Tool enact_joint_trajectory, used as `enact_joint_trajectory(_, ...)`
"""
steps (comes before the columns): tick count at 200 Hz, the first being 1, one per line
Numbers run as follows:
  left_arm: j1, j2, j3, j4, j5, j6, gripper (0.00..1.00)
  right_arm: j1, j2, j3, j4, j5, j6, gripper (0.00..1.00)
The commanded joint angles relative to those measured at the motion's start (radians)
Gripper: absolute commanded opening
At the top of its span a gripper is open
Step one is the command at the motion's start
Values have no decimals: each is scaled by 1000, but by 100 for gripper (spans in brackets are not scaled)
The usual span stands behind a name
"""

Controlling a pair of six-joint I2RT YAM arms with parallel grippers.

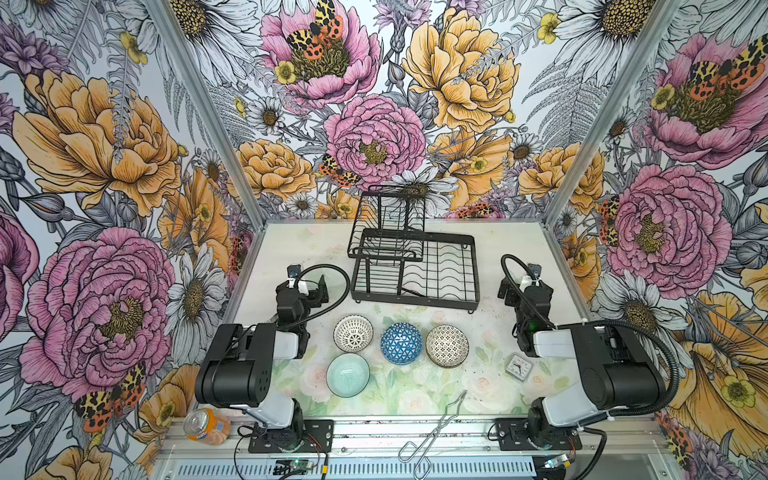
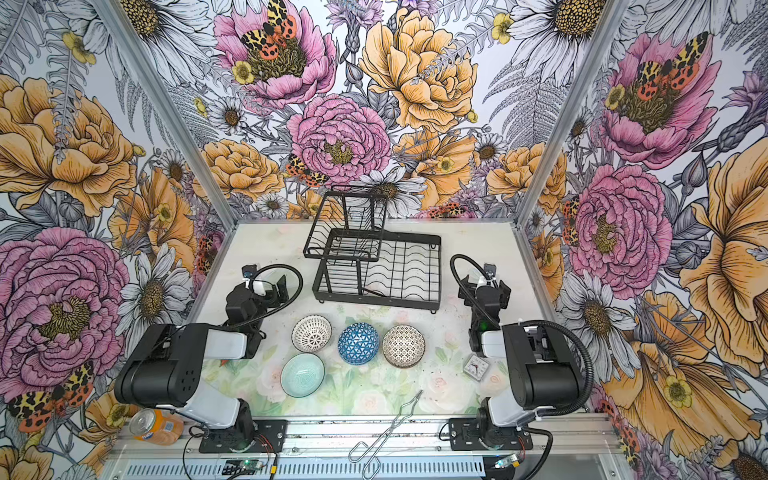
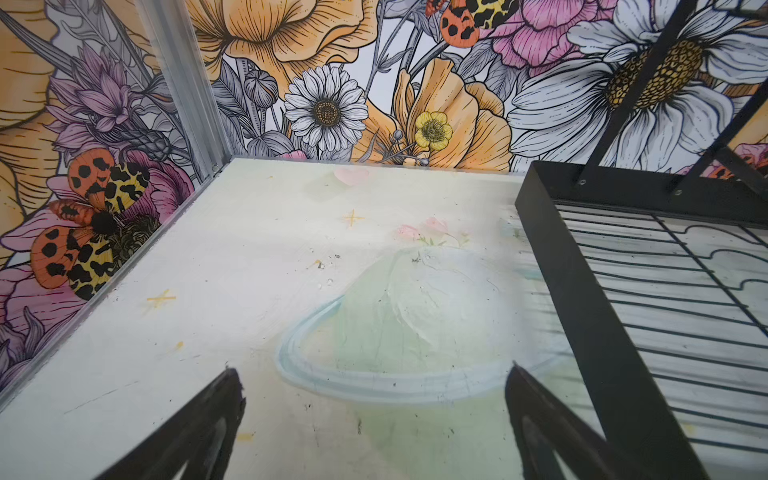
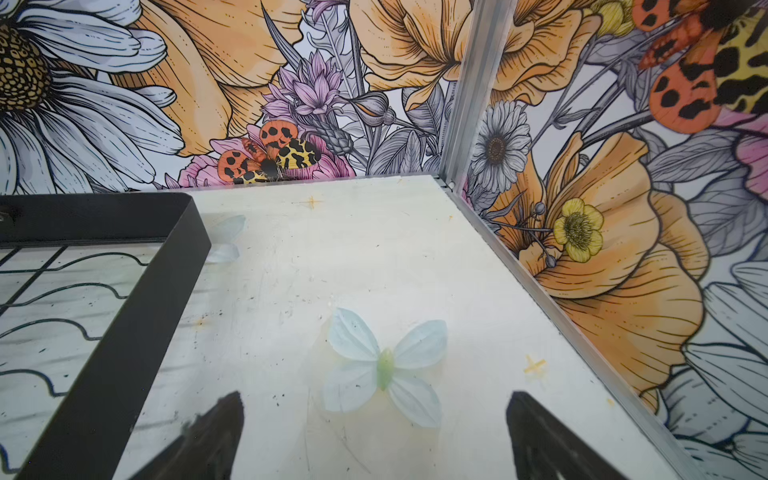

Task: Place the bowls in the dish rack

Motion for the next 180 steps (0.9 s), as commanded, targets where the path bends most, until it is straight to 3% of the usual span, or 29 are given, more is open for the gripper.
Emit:
enact_joint_trajectory(1,9,-10,20,5,27,18,99,7,7,1,35,13,15,100)
enact_joint_trajectory(180,49,-7,21,5,82,-13,99,2,10,8,21,5,16,100)
